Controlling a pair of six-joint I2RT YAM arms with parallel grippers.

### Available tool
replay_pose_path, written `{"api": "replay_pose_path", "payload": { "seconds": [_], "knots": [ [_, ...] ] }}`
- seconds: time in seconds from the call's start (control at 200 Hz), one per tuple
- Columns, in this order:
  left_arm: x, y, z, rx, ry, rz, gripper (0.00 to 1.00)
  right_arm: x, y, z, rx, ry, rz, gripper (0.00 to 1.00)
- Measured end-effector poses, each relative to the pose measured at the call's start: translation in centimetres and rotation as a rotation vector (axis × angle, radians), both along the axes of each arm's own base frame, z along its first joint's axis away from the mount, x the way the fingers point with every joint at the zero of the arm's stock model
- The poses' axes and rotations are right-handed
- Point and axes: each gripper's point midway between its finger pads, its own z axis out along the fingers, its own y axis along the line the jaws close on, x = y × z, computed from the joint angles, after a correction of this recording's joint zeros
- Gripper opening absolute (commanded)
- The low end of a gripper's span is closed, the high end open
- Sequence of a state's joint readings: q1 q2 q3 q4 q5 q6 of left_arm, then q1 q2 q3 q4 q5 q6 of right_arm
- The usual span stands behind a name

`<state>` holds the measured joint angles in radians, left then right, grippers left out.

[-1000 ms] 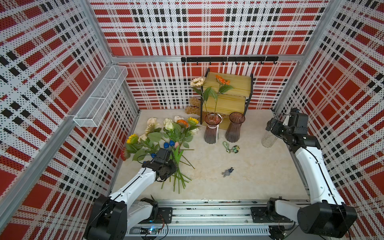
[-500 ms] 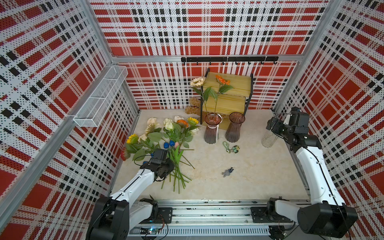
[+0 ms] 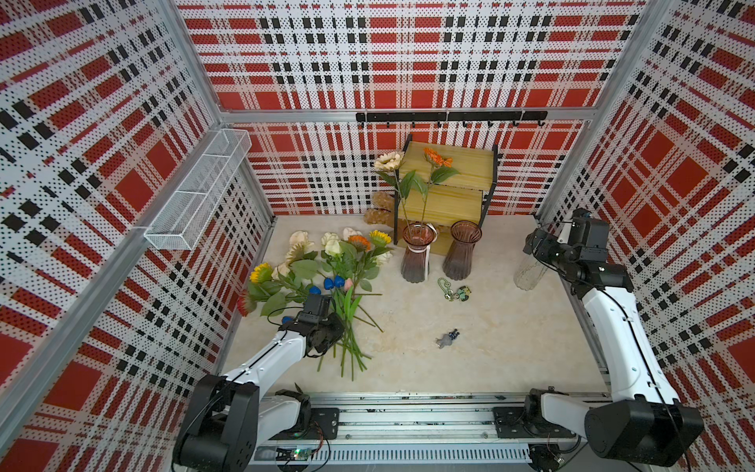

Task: Arrange the flowers in different vases according to their variety
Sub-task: Pick up the flower at the center of the board.

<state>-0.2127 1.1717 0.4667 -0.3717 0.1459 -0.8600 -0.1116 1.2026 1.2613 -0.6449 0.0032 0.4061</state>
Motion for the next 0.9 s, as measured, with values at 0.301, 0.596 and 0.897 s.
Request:
{"api": "replay_pose_path", "payload": {
  "seconds": [0.301, 0.596, 0.897],
  "knots": [
    [2.7, 0.1, 7.2, 0.006, -0.162, 0.018, 0.00, 1.0, 4.8, -0.8, 0.010, 0.026, 0.147, 0.98],
    [4.2, -2.6, 15.5, 0.002, -0.350, -0.088, 0.00, 1.6, 17.6, -1.3, 0.068, 0.064, 0.495, 0.97],
    [5.9, -9.7, 22.7, 0.008, -0.598, -0.372, 0.00, -1.9, 31.0, -3.0, 0.180, 0.146, 0.859, 0.93]
  ]
}}
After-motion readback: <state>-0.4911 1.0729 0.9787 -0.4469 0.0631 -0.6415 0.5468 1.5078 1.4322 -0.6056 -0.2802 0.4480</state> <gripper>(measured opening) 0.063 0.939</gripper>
